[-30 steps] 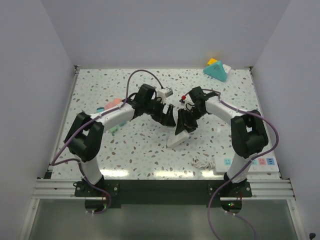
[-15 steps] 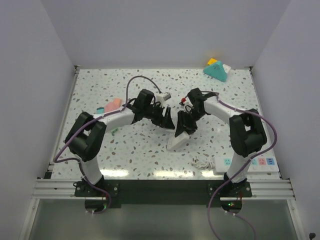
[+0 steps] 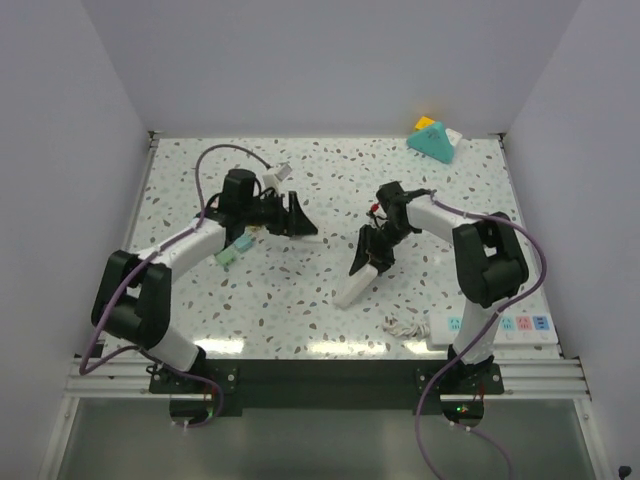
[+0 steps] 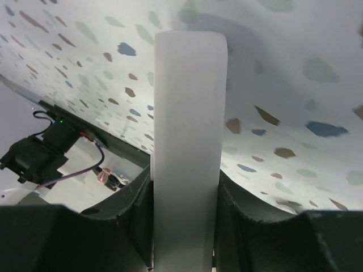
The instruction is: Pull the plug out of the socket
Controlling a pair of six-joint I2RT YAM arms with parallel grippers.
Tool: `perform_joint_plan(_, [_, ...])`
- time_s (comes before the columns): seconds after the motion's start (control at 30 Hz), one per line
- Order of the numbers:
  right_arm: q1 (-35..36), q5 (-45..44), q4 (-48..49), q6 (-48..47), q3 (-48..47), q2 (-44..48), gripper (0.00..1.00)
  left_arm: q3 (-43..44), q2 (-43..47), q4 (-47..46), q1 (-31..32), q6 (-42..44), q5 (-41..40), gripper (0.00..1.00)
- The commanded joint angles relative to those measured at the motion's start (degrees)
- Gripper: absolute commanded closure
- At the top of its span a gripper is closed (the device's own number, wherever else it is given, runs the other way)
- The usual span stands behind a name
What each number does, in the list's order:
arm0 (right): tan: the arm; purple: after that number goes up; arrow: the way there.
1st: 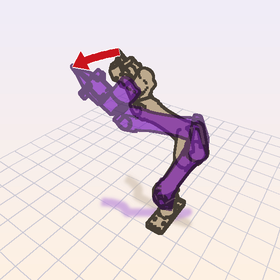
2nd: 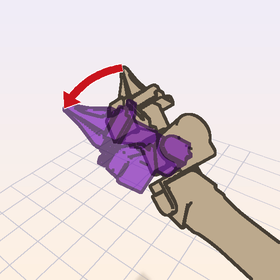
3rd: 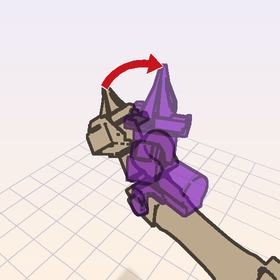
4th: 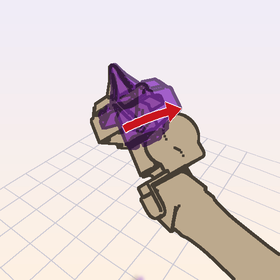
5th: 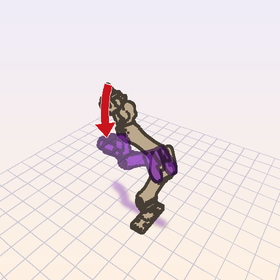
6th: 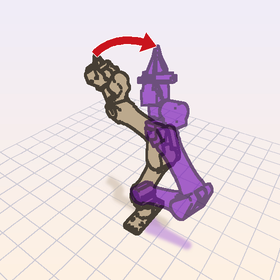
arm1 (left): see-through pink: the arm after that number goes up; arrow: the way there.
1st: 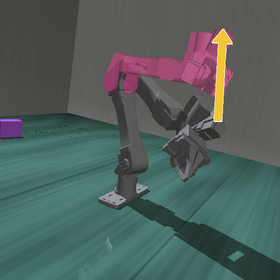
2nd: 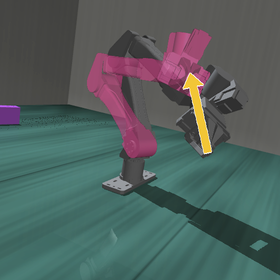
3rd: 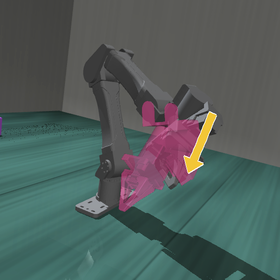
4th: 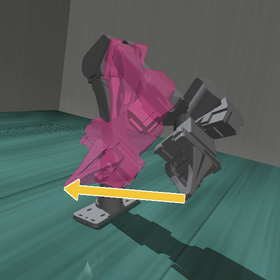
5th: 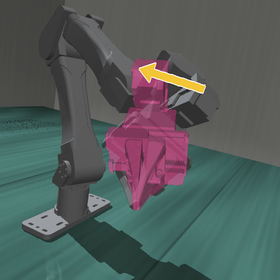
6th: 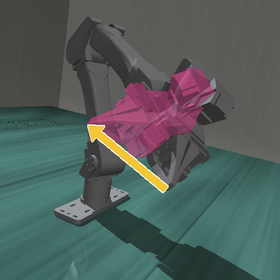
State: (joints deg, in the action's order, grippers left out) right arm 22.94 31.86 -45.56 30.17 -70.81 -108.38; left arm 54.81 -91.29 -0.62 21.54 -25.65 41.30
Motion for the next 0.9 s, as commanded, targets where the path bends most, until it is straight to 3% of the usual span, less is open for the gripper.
perform_joint_plan(0.0, [-1.2, -29.0, -2.2, -4.9, 2.8, -3.2, 1.0, 4.8, 4.8, 3.6, -2.6, 2.8, -1.7, 1.0])
perform_joint_plan(0.1, [-1.2, -26.5, -1.9, -5.6, 2.6, -1.8, 1.0, 11.6, 3.4, 16.2, -4.5, 8.4, -9.8, 1.0])
perform_joint_plan(0.23, [-2.3, -23.5, 1.2, -3.4, 3.9, 1.5, 1.0, 12.7, 1.7, 19.5, -11.1, 8.8, -21.7, 1.0])
perform_joint_plan(0.33, [-6.1, -19.7, 5.5, 1.3, 7.2, 4.9, 1.0, 12.7, -1.2, 19.7, -16.2, 9.0, -25.6, 0.98])
perform_joint_plan(0.43, [-11.3, -15.9, 9.4, 4.5, 10.2, 6.9, 1.0, 13.4, -4.3, 16.5, -19.3, 8.9, -25.9, 0.82])
perform_joint_plan(0.77, [-26.0, -9.4, 15.8, 10.0, 15.9, 11.3, 1.0, 20.8, -11.9, 14.6, -25.8, 3.2, -32.4, 0.58])
perform_joint_plan(0.87, [-30.5, -9.6, 15.7, 10.7, 18.0, 12.3, 1.0, 23.1, -13.7, 17.7, -26.0, 3.8, -32.0, 0.45])
